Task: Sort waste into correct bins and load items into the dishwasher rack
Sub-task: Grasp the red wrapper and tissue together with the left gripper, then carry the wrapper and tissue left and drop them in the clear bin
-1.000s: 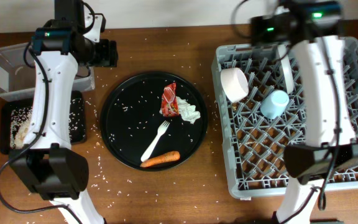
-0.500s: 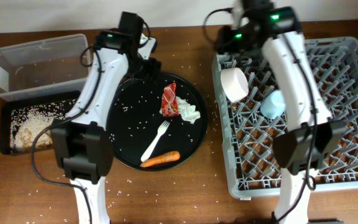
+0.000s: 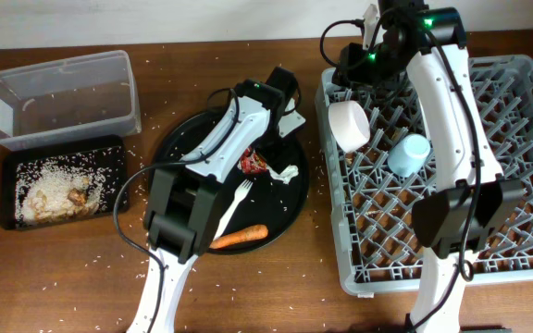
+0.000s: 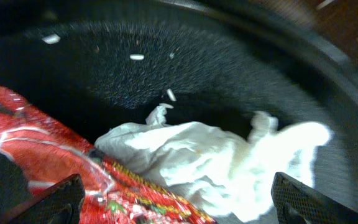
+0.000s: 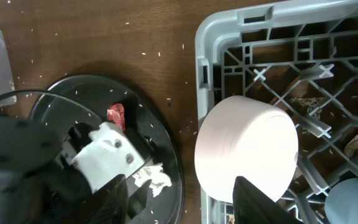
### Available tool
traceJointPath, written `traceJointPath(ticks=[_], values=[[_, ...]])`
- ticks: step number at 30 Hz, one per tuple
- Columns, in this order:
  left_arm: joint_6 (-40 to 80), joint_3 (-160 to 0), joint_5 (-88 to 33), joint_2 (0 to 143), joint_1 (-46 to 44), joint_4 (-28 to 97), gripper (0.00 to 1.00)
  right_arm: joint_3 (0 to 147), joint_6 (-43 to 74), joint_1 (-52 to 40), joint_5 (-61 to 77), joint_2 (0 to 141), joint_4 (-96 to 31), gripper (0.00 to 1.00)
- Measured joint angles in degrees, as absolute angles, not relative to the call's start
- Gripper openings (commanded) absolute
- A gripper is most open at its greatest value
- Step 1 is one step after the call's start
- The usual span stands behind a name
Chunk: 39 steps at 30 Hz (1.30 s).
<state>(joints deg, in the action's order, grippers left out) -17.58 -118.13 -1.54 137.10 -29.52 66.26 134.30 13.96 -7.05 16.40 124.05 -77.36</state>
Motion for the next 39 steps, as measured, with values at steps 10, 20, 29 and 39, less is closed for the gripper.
traceJointPath(ticks=[10, 20, 29, 39], values=[[-19.9, -118.3, 2.0, 139.5, -29.4, 66.3, 0.0, 134.3, 13.1, -7.0, 16.4, 124.0, -77.4, 0.54], [-18.3, -139.7, -1.6, 142.0, -27.2, 84.4, 0.0, 134.3, 13.0, -7.0, 16.4, 124.0, -77.6, 0.53], [-10.4, -162.7, -2.3, 142.0, -14.0, 94.2, 0.0, 134.3, 12.8, -7.0, 16.4, 124.0, -77.8, 0.54], [-7.4, -164.7, -2.4, 142.0, 3.7, 84.5, 0.0, 134.3, 12.9, -7.0, 16.4, 124.0, -77.8, 0.54]])
